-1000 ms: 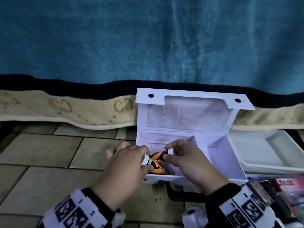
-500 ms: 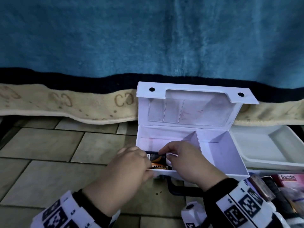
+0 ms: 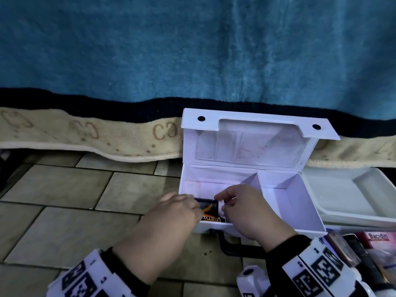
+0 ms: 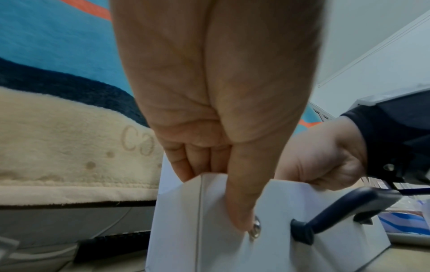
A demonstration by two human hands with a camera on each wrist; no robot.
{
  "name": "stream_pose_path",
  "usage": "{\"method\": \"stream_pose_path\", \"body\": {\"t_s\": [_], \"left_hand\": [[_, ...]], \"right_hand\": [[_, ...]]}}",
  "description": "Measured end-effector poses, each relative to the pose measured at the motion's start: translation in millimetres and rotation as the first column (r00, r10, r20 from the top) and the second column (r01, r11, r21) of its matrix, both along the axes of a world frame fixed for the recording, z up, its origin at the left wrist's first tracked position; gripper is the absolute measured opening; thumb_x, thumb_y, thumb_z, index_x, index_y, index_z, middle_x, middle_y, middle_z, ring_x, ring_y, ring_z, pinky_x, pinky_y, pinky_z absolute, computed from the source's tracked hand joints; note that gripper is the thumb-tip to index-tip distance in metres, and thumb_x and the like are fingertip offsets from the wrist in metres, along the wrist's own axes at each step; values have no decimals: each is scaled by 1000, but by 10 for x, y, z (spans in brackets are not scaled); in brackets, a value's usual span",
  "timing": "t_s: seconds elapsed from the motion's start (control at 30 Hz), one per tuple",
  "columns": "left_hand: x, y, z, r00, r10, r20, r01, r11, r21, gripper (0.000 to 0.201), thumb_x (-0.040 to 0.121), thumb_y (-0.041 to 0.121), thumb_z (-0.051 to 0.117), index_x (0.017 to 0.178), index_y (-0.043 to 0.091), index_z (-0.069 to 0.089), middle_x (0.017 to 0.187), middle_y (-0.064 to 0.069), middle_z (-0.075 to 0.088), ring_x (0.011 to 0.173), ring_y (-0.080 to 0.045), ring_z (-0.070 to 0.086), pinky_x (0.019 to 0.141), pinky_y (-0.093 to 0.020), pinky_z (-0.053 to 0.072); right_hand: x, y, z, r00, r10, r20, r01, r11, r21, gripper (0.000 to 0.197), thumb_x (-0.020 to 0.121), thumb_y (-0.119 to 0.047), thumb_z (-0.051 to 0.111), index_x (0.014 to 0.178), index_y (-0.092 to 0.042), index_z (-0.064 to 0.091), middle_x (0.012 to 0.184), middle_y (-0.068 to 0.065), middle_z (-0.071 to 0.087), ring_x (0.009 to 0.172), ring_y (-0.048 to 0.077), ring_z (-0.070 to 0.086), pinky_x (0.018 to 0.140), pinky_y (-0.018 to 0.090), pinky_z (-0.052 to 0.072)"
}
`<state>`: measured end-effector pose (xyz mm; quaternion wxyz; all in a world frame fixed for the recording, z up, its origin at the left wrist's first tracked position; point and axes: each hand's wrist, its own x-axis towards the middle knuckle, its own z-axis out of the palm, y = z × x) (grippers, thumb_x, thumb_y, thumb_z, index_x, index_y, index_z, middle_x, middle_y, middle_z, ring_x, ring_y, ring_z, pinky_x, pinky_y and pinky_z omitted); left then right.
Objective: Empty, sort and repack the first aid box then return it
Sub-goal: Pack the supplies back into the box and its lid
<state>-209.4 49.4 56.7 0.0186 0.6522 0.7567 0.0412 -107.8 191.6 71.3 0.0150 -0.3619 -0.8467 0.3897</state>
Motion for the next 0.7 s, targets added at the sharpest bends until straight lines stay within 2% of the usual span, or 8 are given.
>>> {"method": "stream_pose_path", "body": {"t_s": [0.07, 0.17, 0.2, 0.3, 0.5, 0.57, 0.63, 0.7], "left_hand": [[28, 21, -2, 1000, -10, 18, 10, 1000, 13, 48, 23, 24, 81, 69, 32, 73, 77, 18, 68, 78, -4, 69, 70, -13, 52], [74, 51, -16, 999, -28, 34, 29, 999, -16, 46, 25, 22, 79, 70, 30, 73, 75, 14, 68, 69, -5, 68, 59, -13, 54], [94, 58, -13, 999, -24, 25, 25, 999, -32, 45, 23, 23, 78, 67, 29, 73, 73, 13, 68, 66, -5, 67, 58, -13, 53], [141, 61, 29, 1000, 3, -15, -4, 998, -66, 40, 19, 25, 77, 59, 28, 70, 67, 12, 69, 55, -3, 64, 54, -10, 49], [150, 52, 56, 999, 27, -27, -28, 998, -52, 43, 19, 21, 75, 61, 27, 69, 70, 12, 69, 57, -5, 65, 54, -12, 51], [137, 44, 71, 999, 32, -28, -35, 996, -79, 44, 20, 21, 74, 63, 29, 70, 73, 14, 70, 60, -4, 65, 56, -12, 51], [122, 42, 110, 999, 40, -17, -41, 993, -108, 38, 28, 24, 71, 66, 30, 70, 74, 16, 68, 61, -2, 64, 56, -11, 51], [114, 49, 192, 998, 64, 20, -61, 993, -100, 20, 50, 30, 65, 70, 30, 66, 75, 15, 65, 66, -4, 64, 58, -13, 51]], "right_hand": [[-5, -4, -2, 1000, 10, 8, -10, 1000, 7, 31, 82, -3, 54, 106, -20, 66, 94, 0, 62, 83, 14, 59, 71, 19, 45], [-21, -7, -26, 999, -28, 19, 28, 1000, 14, 32, 82, -5, 56, 109, -20, 62, 99, -3, 60, 94, 13, 59, 84, 23, 49], [-26, -8, -32, 999, -36, 25, 36, 999, 21, 32, 82, -6, 57, 109, -20, 62, 99, -3, 59, 96, 13, 59, 85, 24, 50], [-26, 1, -25, 999, -22, 36, 20, 999, 50, 31, 83, -6, 56, 109, -20, 64, 94, -7, 57, 90, 9, 55, 79, 16, 44], [-4, -2, 8, 1000, -6, 25, 5, 999, 47, 33, 84, -4, 52, 112, -18, 65, 96, -6, 56, 88, 9, 54, 79, 16, 44], [-12, -25, 18, 999, -14, 38, 13, 999, 42, 31, 86, -7, 51, 112, -19, 63, 100, -4, 57, 91, 13, 58, 81, 20, 48], [12, -62, 52, 999, -6, 47, 3, 998, 66, 30, 88, -10, 51, 115, -21, 58, 110, 0, 58, 97, 16, 60, 83, 23, 48], [81, -75, 128, 1000, 21, 22, -25, 987, 157, 33, 89, -11, 50, 119, -23, 53, 117, 2, 55, 102, 15, 56, 77, 17, 40]]}}
